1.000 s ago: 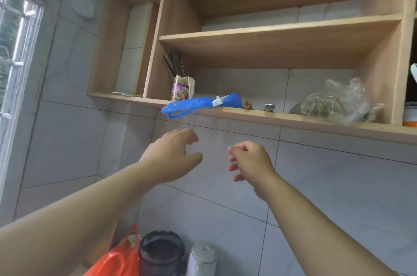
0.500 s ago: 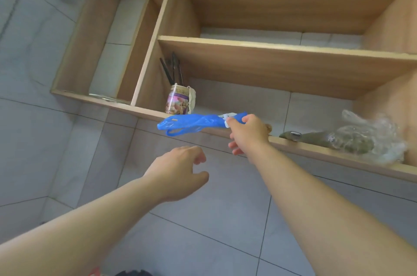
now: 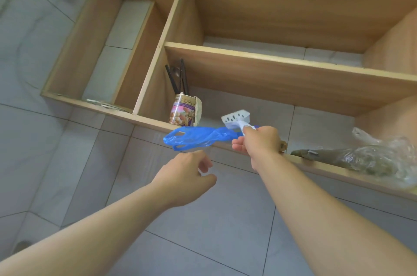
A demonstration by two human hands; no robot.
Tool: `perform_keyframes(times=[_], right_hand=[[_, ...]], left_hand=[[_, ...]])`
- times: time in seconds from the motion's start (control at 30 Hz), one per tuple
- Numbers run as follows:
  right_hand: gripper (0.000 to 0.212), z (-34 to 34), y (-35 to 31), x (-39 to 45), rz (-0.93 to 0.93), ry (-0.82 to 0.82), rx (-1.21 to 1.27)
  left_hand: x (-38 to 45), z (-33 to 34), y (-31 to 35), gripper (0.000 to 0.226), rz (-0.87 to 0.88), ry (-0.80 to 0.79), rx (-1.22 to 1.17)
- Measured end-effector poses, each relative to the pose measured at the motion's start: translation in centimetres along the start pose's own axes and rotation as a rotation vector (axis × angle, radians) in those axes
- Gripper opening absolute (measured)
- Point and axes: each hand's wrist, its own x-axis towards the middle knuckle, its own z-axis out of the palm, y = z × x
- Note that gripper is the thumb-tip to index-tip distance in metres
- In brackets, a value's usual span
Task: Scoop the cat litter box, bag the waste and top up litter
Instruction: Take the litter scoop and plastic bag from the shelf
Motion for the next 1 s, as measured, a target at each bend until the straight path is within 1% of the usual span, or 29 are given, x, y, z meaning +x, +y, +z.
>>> perform_keyframes(times=[0.07,0.13,0.23,0.3,0.4,0.47,0.53,0.57,0.6,0.67,0.73,0.8,0.87,0.93,1.0], right_hand=[[0.014,-0.1,-0.1,-0.4,-0.049,0.029,0.028],[0.016,-0.4,-0.3,-1.1,-0.092,0.04,0.066],[0.017,-0.7,-0.6,-3.0,-0.145,-0.033,0.154],[0.016,-0.7,-0.5,-5.0,-0.156,-0.143,0.18],[0.018,-0.6,0.1,-8.3,-0.159,-0.379,0.169],[0.019,-0.5,0.5,-10.0,-0.148,-0.544,0.113],[0.02,-0.3,0.8,-10.8,-0.103,-0.646,0.02],[0.023,-0.2,0.9,-11.0,-0.081,-0.653,-0.029],[0.027,0.0,1.1,-10.9,-0.063,-0.625,-0.074],[0.033,0.3,1.7,-10.3,-0.029,-0.504,-0.131],[0.029,0.7,2.0,-9.4,0.032,-0.401,-0.122],[0.023,1.4,1.9,-8.2,0.156,-0.359,-0.023],[0.024,2.4,1.8,-6.7,0.296,-0.339,0.107],[0.029,3.7,1.7,-5.2,0.367,-0.314,0.187],[0.027,4.7,1.5,-4.0,0.406,-0.291,0.251]], left_hand=[[0.4,0.1,0.1,0.02,-0.027,0.019,-0.107],[0.7,0.1,0.6,0.015,-0.056,0.041,-0.297],[1.0,-0.4,2.2,0.019,-0.14,0.099,-0.634],[1.3,-1.1,3.2,0.027,-0.215,0.122,-0.833],[1.8,-2.2,3.5,0.037,-0.284,0.075,-1.111],[1.9,-2.5,3.2,0.034,-0.314,0.061,-1.231],[1.9,-2.4,2.7,0.023,-0.336,0.094,-1.324],[1.8,-2.3,2.3,0.016,-0.336,0.125,-1.348],[1.7,-2.2,2.0,0.012,-0.332,0.16,-1.336],[1.3,-2.1,1.3,0.018,-0.323,0.226,-1.252],[0.8,-1.9,0.6,0.023,-0.31,0.239,-1.182],[0.3,-1.7,0.1,0.022,-0.303,0.215,-1.131],[-0.2,-1.4,-0.2,0.019,-0.304,0.197,-1.069],[-0.7,-1.3,-0.5,0.019,-0.309,0.181,-1.012],[-1.1,-1.3,-0.9,0.02,-0.311,0.163,-0.961]])
